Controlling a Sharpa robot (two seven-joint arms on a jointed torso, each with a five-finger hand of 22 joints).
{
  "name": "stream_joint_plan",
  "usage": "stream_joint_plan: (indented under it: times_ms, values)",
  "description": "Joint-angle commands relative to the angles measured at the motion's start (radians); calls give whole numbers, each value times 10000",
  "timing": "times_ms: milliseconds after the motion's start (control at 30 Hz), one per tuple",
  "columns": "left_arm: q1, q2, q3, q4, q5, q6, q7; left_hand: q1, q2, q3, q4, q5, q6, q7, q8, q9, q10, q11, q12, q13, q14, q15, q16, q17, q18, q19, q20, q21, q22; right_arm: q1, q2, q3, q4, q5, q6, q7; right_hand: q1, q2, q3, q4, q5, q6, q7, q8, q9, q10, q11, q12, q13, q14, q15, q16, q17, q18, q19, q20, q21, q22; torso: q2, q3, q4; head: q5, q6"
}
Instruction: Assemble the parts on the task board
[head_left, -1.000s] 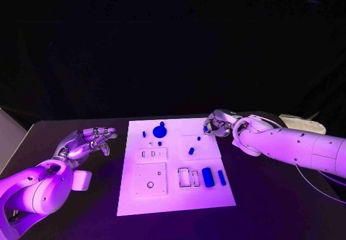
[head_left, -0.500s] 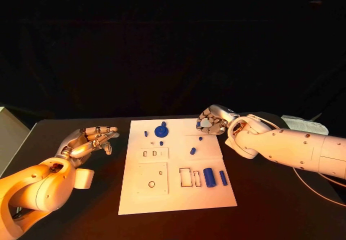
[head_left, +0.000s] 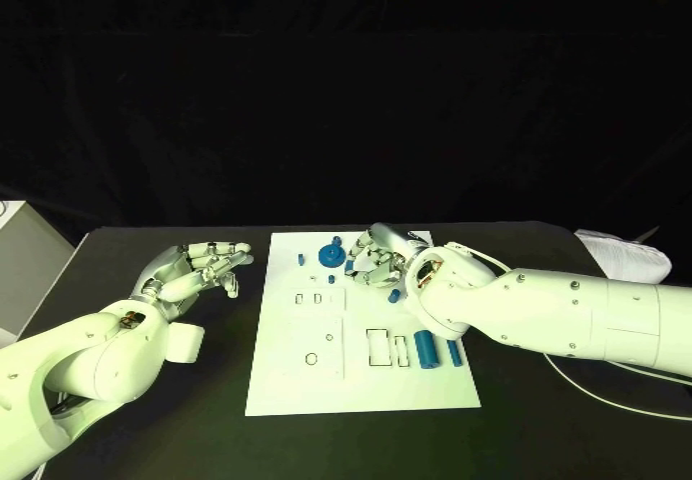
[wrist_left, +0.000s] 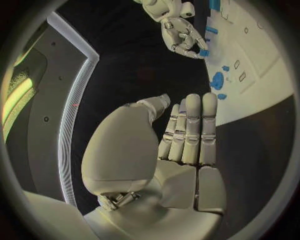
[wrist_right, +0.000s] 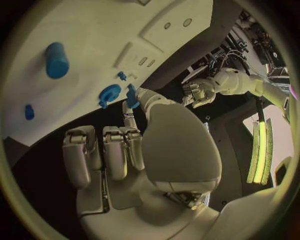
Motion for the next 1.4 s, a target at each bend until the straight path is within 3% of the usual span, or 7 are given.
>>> stream_joint_plan:
  times_ms: [33, 100, 167, 300, 700, 900, 1400]
  values:
    - [3, 66, 7, 12, -33, 94, -11, -89, 12, 60, -3, -45, -58, 15, 28, 12, -44, 8, 36, 14, 29, 21, 30, -16, 73, 31, 9, 64, 9, -70, 257, -24, 51, -848, 105, -1236, -71, 16, 0, 54, 63, -26, 9, 74, 12, 1029, -61, 21, 2635, 1043, -31, 42, 2634, -68, 1047, -35, 22, 2633, -28, -50, 25, 67, -50]
    - [3, 94, 7, 12, -34, 96, -16, -118, 15, 72, -7, -45, -65, 13, 31, 17, -53, 9, 41, 16, 34, 23, 35, -25, 72, 32, 11, 77, 17, -113, 419, -39, 43, -1000, 136, -1419, -73, 15, -1, 54, 63, -26, 8, 75, 13, 1029, -61, 21, 2635, 1043, -31, 42, 2634, -68, 1047, -35, 22, 2633, -32, -40, 33, 64, -67]
    - [4, 103, 7, 15, -34, 92, -19, -118, 15, 72, -7, -45, -65, 13, 31, 17, -53, 9, 41, 16, 34, 23, 35, -25, 72, 32, 11, 77, 17, -146, 525, -49, 22, -1102, 156, -1521, -79, 11, -3, 55, 66, -24, 8, 79, 15, 1029, -61, 21, 2635, 1043, -30, 42, 2634, -68, 1047, -34, 22, 2633, -28, -55, 29, 75, -85]
    - [4, 114, 7, 19, -34, 85, -23, -118, 15, 72, -7, -45, -65, 13, 31, 17, -53, 9, 41, 16, 34, 23, 35, -25, 72, 32, 11, 77, 17, -248, 745, -71, -36, -1269, 210, -1751, -82, 2, -3, 50, 78, -27, 6, 84, 18, 1029, -62, 21, 2635, 1043, -27, 42, 2634, -68, 1047, -33, 22, 2633, -5, -32, -7, 132, -106]
    - [4, 130, 7, 22, -34, 80, -16, -132, 13, 78, -12, -45, -70, 9, 33, 20, -56, 7, 45, 17, 37, 23, 39, -29, 70, 35, 12, 87, 25, -584, 1145, -97, -138, -1877, 247, -2131, -111, -33, -9, 45, 118, -54, 12, 93, 25, 1029, -59, 21, 2635, 1043, -20, 42, 2634, -68, 1047, -26, 22, 2633, -13, -20, 22, 254, -246]
    - [4, 131, 7, 17, -34, 89, -19, -132, 13, 78, -12, -45, -70, 9, 33, 20, -56, 7, 45, 17, 37, 23, 39, -29, 70, 35, 12, 87, 25, -648, 1235, -99, -167, -2115, 206, -2198, -117, -41, -11, 44, 125, -56, 12, 97, 27, 1029, -58, 21, 2635, 1043, -19, 42, 2634, -68, 1047, -24, 22, 2633, -6, -16, -4, 279, -266]
    - [5, 117, 7, 33, -37, 108, -34, -149, 11, 84, -16, -46, -74, 7, 35, 23, -60, 6, 50, 18, 39, 22, 44, -34, 72, 28, 12, 89, 19, -719, 1421, -111, -320, -2387, 251, -2180, -147, -112, -20, 21, 209, -97, 20, 113, 38, 1029, -52, 21, 2635, 1043, -13, 42, 2634, -68, 1047, -16, 22, 2633, -10, -29, 11, 296, -328]
